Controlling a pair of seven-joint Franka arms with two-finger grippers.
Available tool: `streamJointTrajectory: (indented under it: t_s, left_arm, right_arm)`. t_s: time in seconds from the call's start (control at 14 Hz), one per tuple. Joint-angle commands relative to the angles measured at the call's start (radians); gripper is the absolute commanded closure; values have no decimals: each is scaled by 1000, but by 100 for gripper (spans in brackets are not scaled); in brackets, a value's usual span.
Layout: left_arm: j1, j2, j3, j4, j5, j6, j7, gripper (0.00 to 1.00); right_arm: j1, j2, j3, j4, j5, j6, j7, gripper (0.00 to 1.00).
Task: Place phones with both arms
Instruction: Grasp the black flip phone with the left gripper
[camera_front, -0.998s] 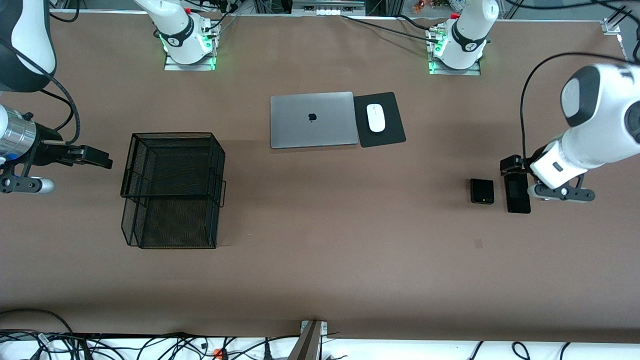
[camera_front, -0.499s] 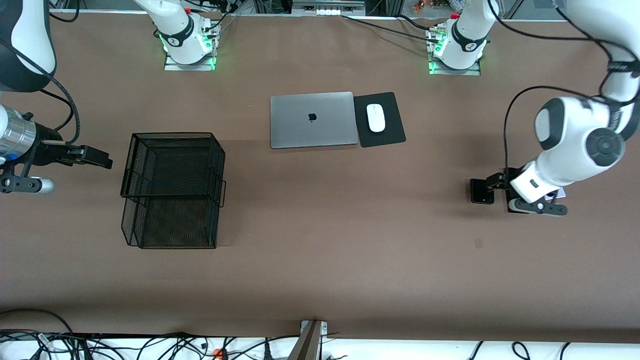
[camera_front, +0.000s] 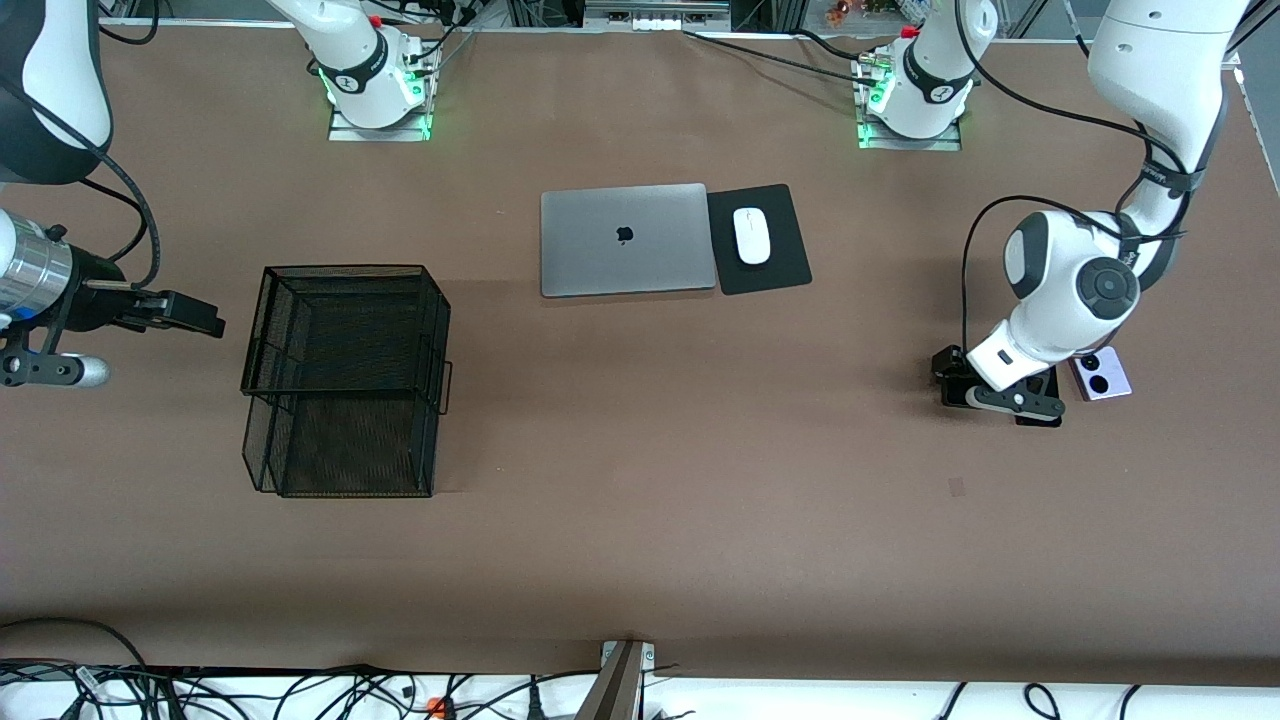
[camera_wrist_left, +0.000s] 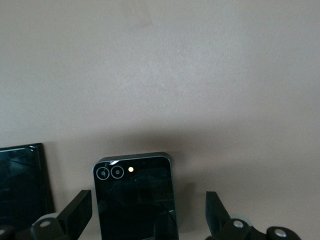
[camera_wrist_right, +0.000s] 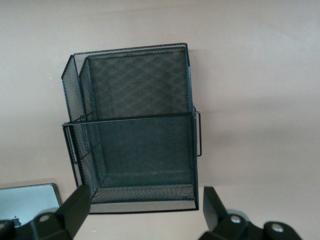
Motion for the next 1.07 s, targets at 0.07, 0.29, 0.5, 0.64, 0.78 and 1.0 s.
streamJointTrajectory:
  t_s: [0.07, 0.29, 0.5, 0.64, 0.78, 1.0]
  left_arm:
    - [15, -3, 2, -31, 26, 48, 20, 0]
    - [15, 16, 3, -39, 26, 82, 20, 0]
    - [38, 40, 3, -43, 26, 128, 20, 0]
    - [47, 42, 3, -43, 26, 128, 18, 0]
    - [52, 48, 2, -43, 25, 134, 17, 0]
    - [53, 62, 2, -45, 25, 152, 0, 0]
  right_arm:
    - [-3, -2, 2, 13, 0, -17, 3, 0]
    - [-3, -2, 2, 13, 0, -17, 4, 0]
    - [-3, -2, 2, 13, 0, -15, 3, 0]
    - [-3, -2, 2, 13, 0, -15, 3, 0]
    - [-3, -2, 2, 13, 0, -15, 3, 0]
    - [-3, -2, 2, 13, 0, -15, 3, 0]
